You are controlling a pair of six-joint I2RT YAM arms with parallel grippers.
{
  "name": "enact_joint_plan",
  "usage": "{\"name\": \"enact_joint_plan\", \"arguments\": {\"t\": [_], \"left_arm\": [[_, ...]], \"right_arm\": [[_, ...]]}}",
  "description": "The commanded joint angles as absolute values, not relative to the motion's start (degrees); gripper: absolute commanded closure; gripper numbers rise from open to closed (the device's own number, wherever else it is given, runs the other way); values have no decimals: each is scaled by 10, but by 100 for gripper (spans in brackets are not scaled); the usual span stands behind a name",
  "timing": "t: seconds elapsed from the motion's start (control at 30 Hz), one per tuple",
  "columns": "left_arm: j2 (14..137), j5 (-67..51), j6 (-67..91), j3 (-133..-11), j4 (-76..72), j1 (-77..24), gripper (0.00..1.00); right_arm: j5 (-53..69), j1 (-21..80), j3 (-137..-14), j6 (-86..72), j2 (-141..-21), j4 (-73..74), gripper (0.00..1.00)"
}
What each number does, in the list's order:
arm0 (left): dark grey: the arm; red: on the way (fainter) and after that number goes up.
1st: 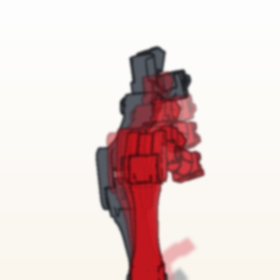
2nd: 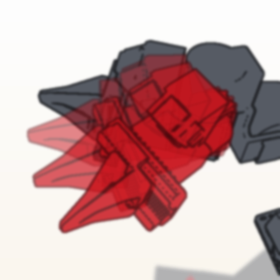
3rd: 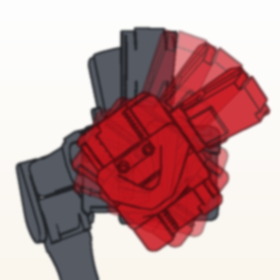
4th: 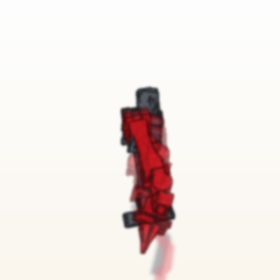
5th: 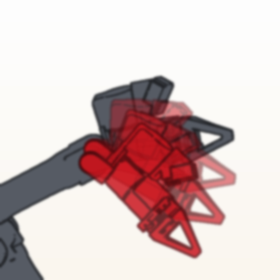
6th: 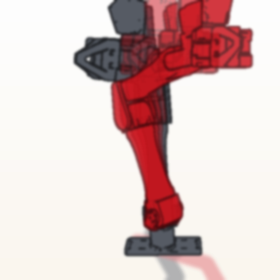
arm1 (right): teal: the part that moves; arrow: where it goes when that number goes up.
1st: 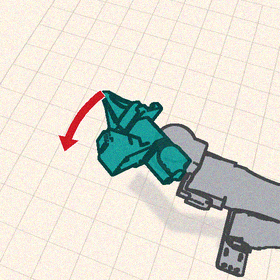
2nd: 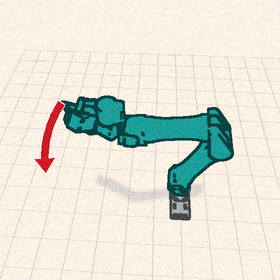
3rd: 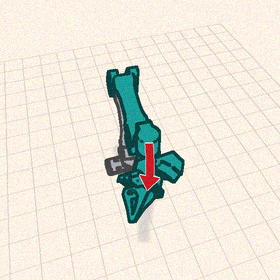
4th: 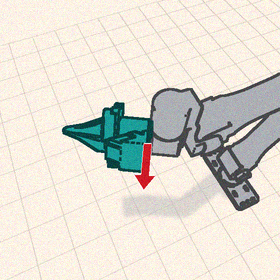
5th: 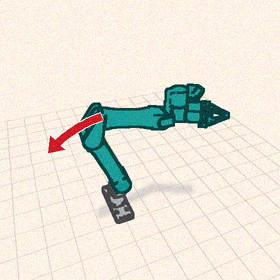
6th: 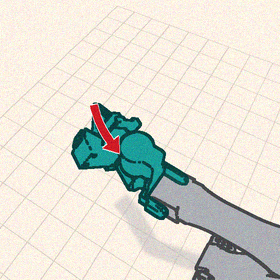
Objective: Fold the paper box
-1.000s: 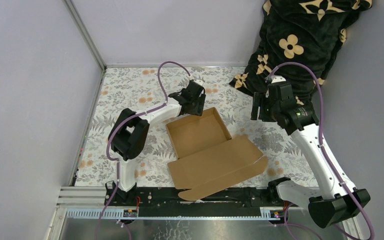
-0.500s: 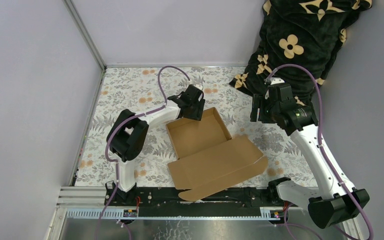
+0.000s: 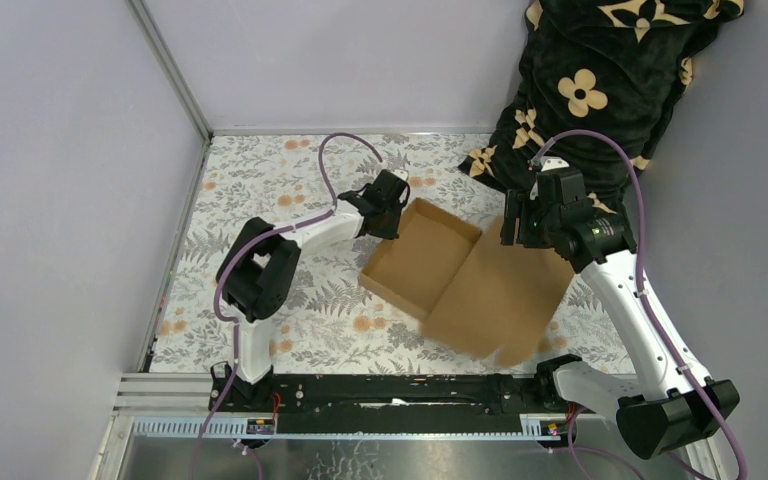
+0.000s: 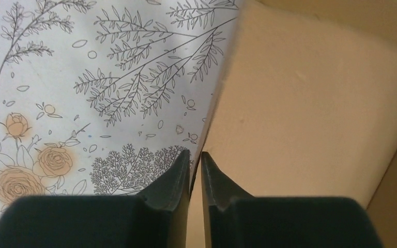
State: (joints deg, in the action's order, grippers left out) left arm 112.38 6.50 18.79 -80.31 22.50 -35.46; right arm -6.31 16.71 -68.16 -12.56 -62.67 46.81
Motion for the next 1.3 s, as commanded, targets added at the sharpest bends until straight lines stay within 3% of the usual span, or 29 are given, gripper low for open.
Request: {"name": "enact_joint_plan", "arguments": {"t": [0.0,0.4,0.9,1.27], "left_arm": [[1114,82,236,-775,223,-349,84],[984,157,423,-595,202,-333,93],[769,207,558,-358,140,-337,92],[745,218,734,-270,18,-348,90]], "right_arm": [[-51,163,-701,-116,-613,459,27],[-53,162,-747,-116,-619,476,27],[-22,162,-732,-130,-616,465,29],[-2,162,-743,-137,-629,469,31]]}}
